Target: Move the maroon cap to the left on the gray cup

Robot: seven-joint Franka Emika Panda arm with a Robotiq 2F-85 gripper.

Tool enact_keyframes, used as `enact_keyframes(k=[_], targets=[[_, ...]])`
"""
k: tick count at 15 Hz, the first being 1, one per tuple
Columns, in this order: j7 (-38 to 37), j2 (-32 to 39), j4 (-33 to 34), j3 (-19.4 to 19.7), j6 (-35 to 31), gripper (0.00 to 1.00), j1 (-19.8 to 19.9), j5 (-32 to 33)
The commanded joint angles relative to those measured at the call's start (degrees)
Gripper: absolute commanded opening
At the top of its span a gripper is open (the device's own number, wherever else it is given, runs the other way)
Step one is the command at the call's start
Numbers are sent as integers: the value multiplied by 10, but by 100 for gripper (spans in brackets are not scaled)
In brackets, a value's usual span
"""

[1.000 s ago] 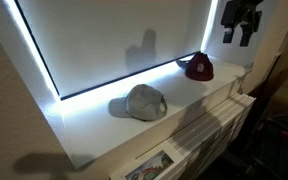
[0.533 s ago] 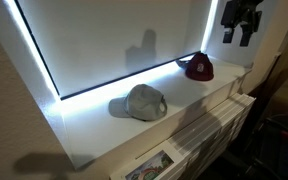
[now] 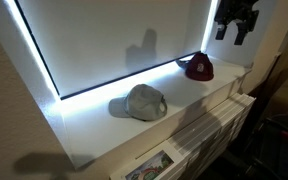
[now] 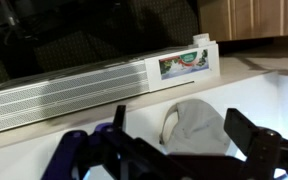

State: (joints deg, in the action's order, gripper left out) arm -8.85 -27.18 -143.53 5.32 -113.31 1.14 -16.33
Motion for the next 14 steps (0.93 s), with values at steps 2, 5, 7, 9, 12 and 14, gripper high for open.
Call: enact_keyframes(k=[2, 5, 7, 9, 12, 14], targets=[[-53, -10, -24, -8, -86, 100, 10, -95], [-86, -16, -39, -11, -153, 100, 10, -151], [-111, -23, -54, -15, -205, 100, 11, -180], [-143, -29, -71, -26, -263, 100, 14, -203], [-155, -13, -56, -25, -273, 100, 9, -202], [-180, -15, -67, -36, -303, 100, 8, -207]])
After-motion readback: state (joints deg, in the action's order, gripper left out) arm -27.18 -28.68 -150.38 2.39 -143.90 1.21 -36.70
